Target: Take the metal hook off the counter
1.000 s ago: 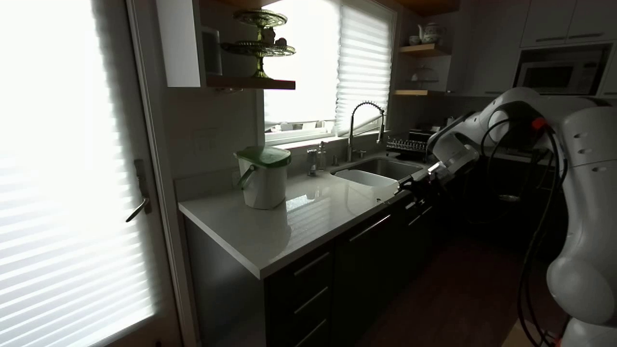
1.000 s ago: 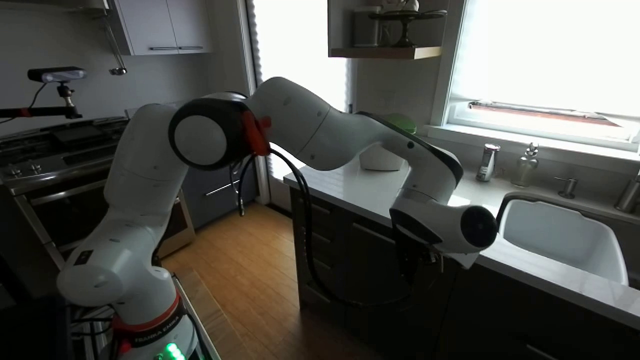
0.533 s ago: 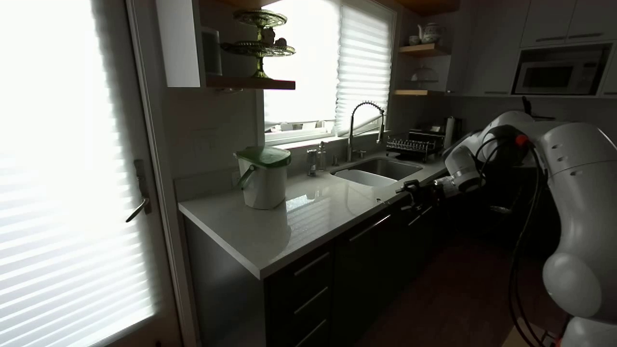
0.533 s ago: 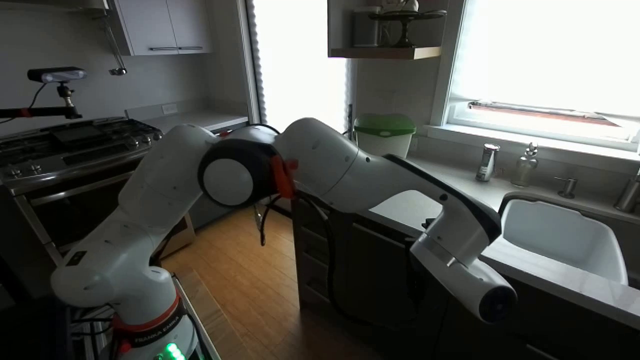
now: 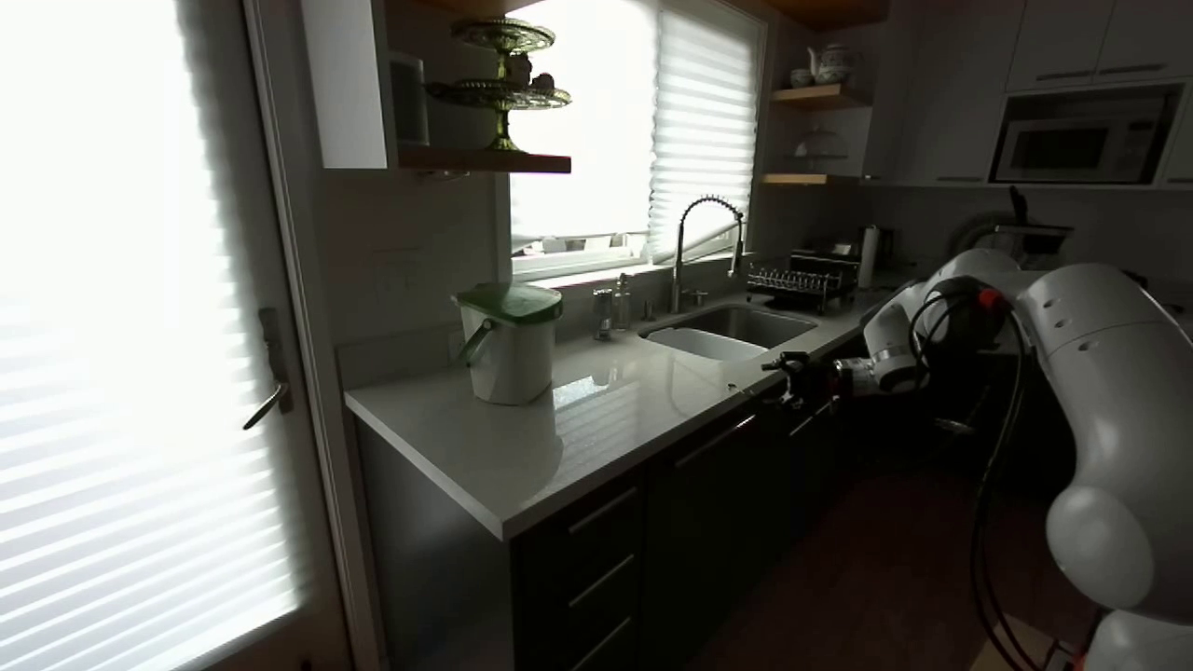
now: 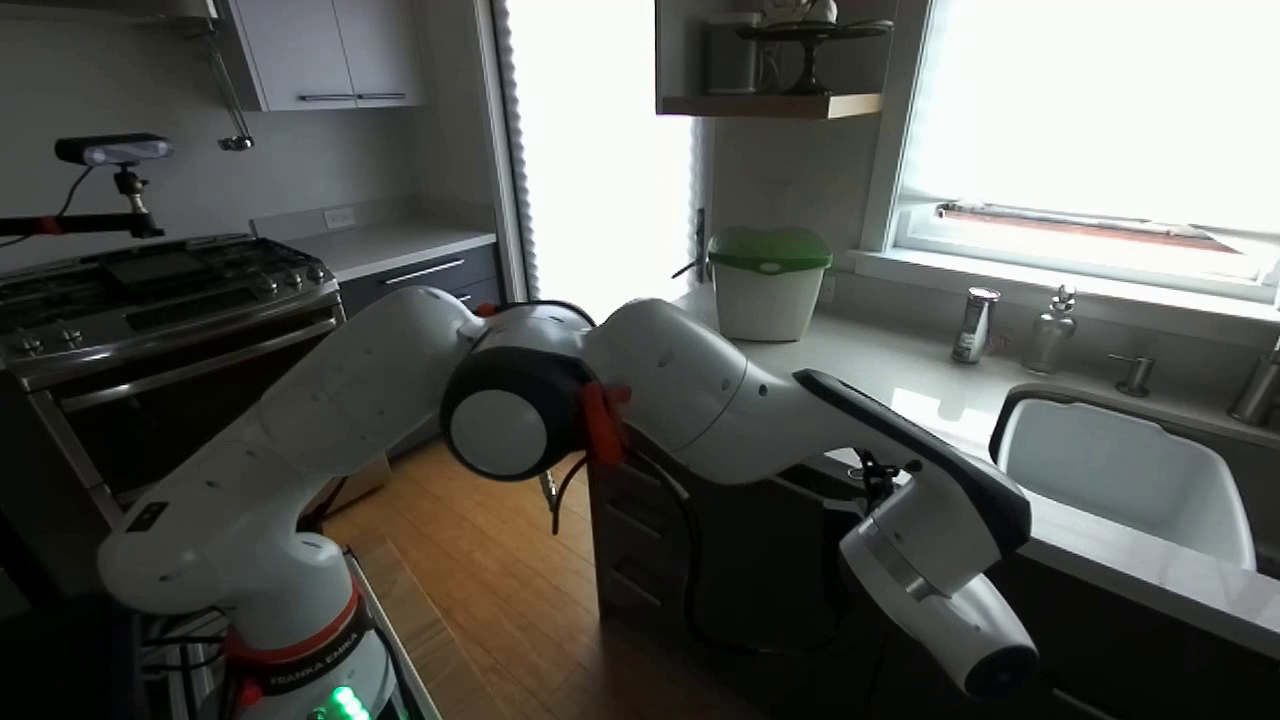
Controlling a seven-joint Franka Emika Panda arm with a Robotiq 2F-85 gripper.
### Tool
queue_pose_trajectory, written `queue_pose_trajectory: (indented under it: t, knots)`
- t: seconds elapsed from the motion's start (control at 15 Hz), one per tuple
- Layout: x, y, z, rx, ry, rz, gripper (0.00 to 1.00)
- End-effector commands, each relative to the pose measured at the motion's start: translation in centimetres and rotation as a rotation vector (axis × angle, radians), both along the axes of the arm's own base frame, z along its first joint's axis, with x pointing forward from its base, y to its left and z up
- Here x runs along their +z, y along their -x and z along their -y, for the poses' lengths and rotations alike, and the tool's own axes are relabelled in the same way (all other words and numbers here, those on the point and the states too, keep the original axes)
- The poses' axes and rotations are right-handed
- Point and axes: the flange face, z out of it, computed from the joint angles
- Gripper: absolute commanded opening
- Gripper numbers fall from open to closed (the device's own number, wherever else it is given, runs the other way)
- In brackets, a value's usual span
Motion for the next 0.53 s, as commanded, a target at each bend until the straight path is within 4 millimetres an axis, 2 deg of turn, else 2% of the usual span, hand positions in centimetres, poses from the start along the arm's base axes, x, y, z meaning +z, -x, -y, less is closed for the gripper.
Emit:
queue_pose_trajectory:
  t: [0.0,0.27,0.33,0.4,0.47]
  knots:
    - [-1.1,-2.0,-0.3,0.007,-0.022,0.023,1.0]
    - [-1.6,-3.3,-1.1,0.018,-0.036,0.015,1.0]
    - [-1.6,-3.5,-1.2,0.024,-0.043,0.012,0.95]
    - [-1.6,-3.7,-1.2,0.027,-0.046,0.01,0.86]
    - [-1.7,-3.8,-1.2,0.029,-0.051,0.0,0.71]
